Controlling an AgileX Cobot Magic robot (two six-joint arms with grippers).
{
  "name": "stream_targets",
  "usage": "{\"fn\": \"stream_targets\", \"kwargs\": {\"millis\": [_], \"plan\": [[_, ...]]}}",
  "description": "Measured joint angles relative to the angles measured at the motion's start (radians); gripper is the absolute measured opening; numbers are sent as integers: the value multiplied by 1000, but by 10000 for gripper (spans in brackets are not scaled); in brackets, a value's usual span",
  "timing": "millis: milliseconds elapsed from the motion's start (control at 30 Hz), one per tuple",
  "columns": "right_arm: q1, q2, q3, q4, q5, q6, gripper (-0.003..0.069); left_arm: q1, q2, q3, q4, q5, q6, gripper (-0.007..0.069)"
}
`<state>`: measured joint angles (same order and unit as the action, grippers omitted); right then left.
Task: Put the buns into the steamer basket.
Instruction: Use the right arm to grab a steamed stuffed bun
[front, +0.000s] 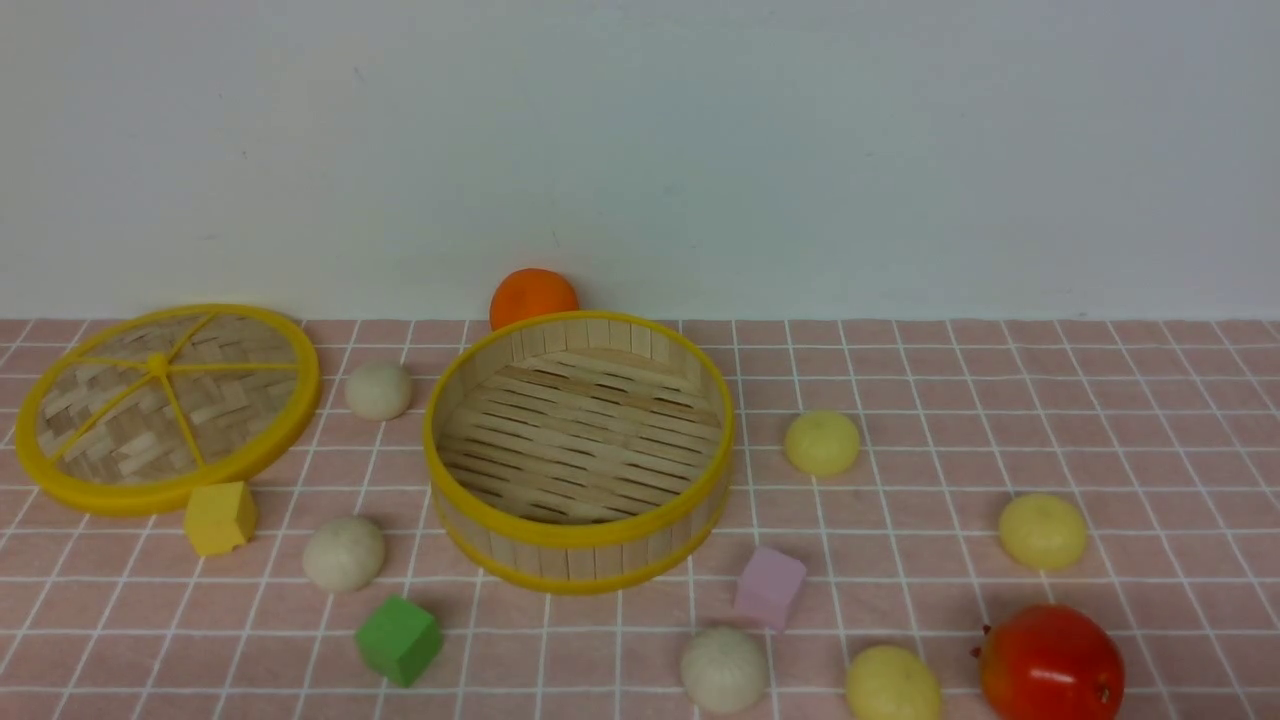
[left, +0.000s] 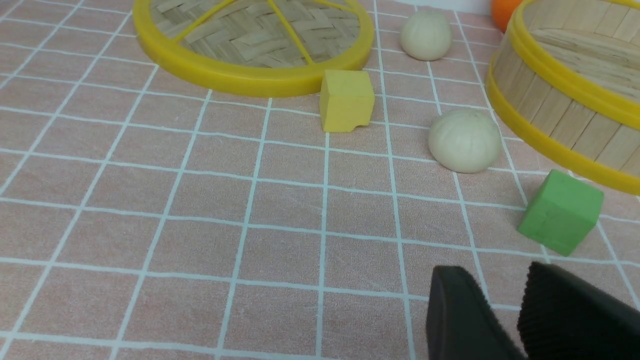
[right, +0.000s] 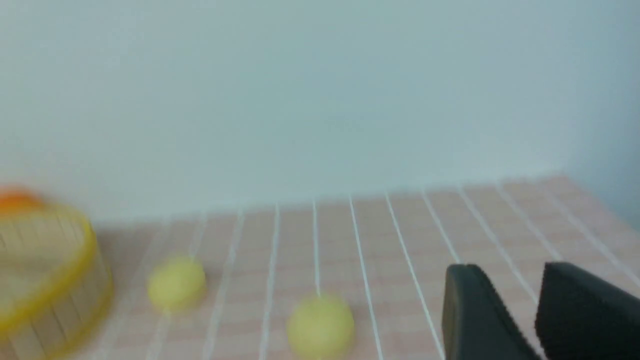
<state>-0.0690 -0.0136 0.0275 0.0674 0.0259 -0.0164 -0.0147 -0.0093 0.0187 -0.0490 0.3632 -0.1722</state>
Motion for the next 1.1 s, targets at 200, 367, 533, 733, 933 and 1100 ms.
{"fn": "stream_targets", "kwargs": {"millis": [200, 367, 533, 733, 933, 1100], "plan": [[0, 0, 0, 1, -126, 151, 239, 0, 0, 0, 0, 0, 0, 239], [0, 0, -10, 1, -146, 287, 239, 0, 0, 0, 0, 0, 0, 239], [0, 4, -175, 1, -10, 335, 239, 0, 0, 0, 0, 0, 0, 240], [0, 151, -447, 1, 254, 355, 239, 0, 0, 0, 0, 0, 0, 240], [0, 409, -600, -18, 424, 301, 239, 0, 0, 0, 0, 0, 0, 240], [0, 565, -600, 18, 403, 286, 239, 0, 0, 0, 0, 0, 0, 240]]}}
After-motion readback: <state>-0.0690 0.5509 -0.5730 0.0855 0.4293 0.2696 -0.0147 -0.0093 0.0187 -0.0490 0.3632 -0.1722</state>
